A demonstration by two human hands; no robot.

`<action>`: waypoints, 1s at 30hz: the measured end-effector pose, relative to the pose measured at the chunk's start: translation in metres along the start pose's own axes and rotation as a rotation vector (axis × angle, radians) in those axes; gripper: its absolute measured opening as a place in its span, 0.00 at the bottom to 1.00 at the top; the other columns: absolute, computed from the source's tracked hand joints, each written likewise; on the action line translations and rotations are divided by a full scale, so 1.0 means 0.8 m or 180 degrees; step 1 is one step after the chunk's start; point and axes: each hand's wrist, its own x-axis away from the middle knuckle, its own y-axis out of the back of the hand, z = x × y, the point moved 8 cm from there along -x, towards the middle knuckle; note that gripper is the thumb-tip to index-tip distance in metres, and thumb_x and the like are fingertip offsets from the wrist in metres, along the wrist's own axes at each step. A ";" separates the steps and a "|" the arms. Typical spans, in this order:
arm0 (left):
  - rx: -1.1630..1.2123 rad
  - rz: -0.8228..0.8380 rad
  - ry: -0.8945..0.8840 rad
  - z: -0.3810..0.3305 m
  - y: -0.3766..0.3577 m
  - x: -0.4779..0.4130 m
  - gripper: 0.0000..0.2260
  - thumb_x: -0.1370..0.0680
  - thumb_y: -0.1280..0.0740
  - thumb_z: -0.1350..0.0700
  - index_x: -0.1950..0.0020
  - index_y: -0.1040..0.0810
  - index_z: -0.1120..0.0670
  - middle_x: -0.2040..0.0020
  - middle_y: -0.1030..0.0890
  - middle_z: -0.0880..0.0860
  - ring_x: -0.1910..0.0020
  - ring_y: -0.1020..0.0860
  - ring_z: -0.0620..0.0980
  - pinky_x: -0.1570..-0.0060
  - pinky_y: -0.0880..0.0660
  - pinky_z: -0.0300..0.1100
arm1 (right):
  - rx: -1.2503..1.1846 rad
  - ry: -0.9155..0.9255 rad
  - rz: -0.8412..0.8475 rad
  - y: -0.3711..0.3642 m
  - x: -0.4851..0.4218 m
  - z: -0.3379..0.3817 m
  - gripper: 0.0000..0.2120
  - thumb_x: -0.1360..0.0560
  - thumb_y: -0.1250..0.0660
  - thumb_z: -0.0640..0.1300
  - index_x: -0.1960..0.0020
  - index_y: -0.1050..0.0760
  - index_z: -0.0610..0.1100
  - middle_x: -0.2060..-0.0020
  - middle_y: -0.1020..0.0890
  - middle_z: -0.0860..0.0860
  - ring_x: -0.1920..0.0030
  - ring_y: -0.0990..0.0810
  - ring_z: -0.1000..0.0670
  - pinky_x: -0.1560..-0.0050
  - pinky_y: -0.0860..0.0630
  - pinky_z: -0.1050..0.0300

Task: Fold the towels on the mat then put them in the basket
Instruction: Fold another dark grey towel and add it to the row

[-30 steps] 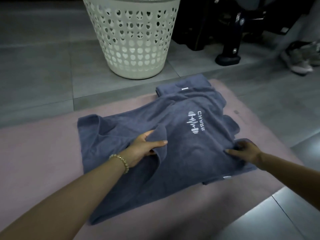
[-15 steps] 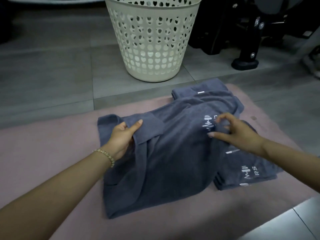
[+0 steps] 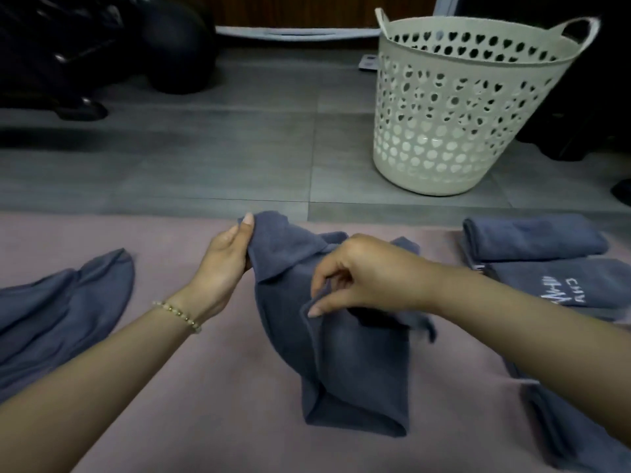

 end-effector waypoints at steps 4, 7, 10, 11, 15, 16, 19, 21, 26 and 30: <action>-0.0395 0.0279 -0.0046 0.011 -0.001 0.022 0.19 0.17 0.50 0.50 0.44 0.21 0.53 0.47 0.17 0.55 0.45 0.20 0.51 0.47 0.23 0.40 | -0.0328 0.0078 -0.0299 -0.001 -0.038 -0.008 0.07 0.31 0.26 0.52 0.60 0.17 0.48 0.72 0.25 0.51 0.66 0.25 0.51 0.59 0.27 0.51; -0.0532 0.0521 -0.0004 0.019 -0.014 0.027 0.21 0.17 0.51 0.50 0.41 0.21 0.56 0.46 0.17 0.55 0.44 0.20 0.51 0.44 0.24 0.40 | -0.0483 0.0196 -0.0540 0.000 -0.056 -0.013 0.05 0.30 0.27 0.49 0.59 0.16 0.49 0.64 0.27 0.51 0.58 0.27 0.53 0.53 0.29 0.54; -0.0476 0.0657 0.0068 0.024 -0.026 0.028 0.20 0.16 0.52 0.50 0.38 0.23 0.55 0.43 0.18 0.54 0.42 0.21 0.49 0.41 0.25 0.42 | -0.0773 0.0123 -0.0719 0.000 -0.068 -0.022 0.05 0.28 0.28 0.47 0.59 0.17 0.47 0.62 0.22 0.53 0.57 0.23 0.52 0.50 0.26 0.53; -0.0475 0.0671 0.0081 0.026 -0.028 0.028 0.20 0.16 0.52 0.50 0.36 0.24 0.54 0.43 0.18 0.53 0.41 0.21 0.49 0.41 0.25 0.43 | -0.0882 0.0054 -0.0755 0.001 -0.071 -0.027 0.06 0.27 0.29 0.47 0.58 0.17 0.45 0.62 0.20 0.54 0.58 0.21 0.52 0.51 0.25 0.53; -0.0496 0.0678 0.0092 0.028 -0.030 0.027 0.21 0.17 0.54 0.47 0.38 0.23 0.50 0.44 0.18 0.50 0.43 0.21 0.45 0.43 0.25 0.41 | -0.1165 -0.0140 -0.0891 -0.001 -0.079 -0.042 0.06 0.25 0.31 0.45 0.58 0.16 0.46 0.61 0.15 0.53 0.57 0.18 0.50 0.51 0.22 0.52; -0.0477 0.0685 0.0075 0.027 -0.030 0.028 0.22 0.17 0.55 0.46 0.40 0.23 0.48 0.45 0.17 0.49 0.44 0.21 0.43 0.44 0.25 0.38 | -0.1231 -0.0170 -0.0951 -0.003 -0.081 -0.045 0.06 0.26 0.31 0.45 0.58 0.16 0.45 0.61 0.15 0.52 0.58 0.17 0.51 0.51 0.22 0.51; -0.0451 0.0549 -0.0068 0.020 -0.029 0.029 0.20 0.18 0.52 0.47 0.46 0.20 0.48 0.53 0.16 0.46 0.51 0.19 0.39 0.55 0.25 0.30 | -0.1334 -0.0242 -0.1096 -0.010 -0.088 -0.053 0.07 0.26 0.30 0.44 0.56 0.16 0.42 0.61 0.14 0.49 0.57 0.17 0.50 0.50 0.21 0.50; -0.0413 0.0323 -0.0173 0.019 -0.021 0.026 0.19 0.18 0.49 0.50 0.48 0.19 0.53 0.56 0.15 0.47 0.54 0.18 0.40 0.57 0.26 0.30 | -0.1536 -0.0249 -0.1074 -0.018 -0.093 -0.055 0.07 0.25 0.32 0.42 0.55 0.17 0.39 0.60 0.15 0.48 0.59 0.18 0.54 0.53 0.21 0.57; -0.0597 -0.0182 -0.0196 0.038 0.010 0.011 0.21 0.17 0.48 0.50 0.48 0.18 0.59 0.53 0.15 0.56 0.52 0.18 0.48 0.50 0.22 0.42 | -0.2461 -0.0494 -0.0873 -0.054 -0.101 -0.069 0.07 0.24 0.34 0.36 0.46 0.22 0.38 0.61 0.20 0.53 0.64 0.22 0.65 0.61 0.29 0.73; -0.0609 -0.0002 -0.0156 0.049 0.001 0.013 0.22 0.17 0.50 0.48 0.48 0.18 0.56 0.53 0.15 0.54 0.51 0.18 0.46 0.50 0.23 0.37 | -0.2831 -0.0744 -0.1186 -0.064 -0.102 -0.087 0.03 0.27 0.31 0.35 0.53 0.21 0.38 0.72 0.20 0.56 0.72 0.24 0.63 0.68 0.29 0.72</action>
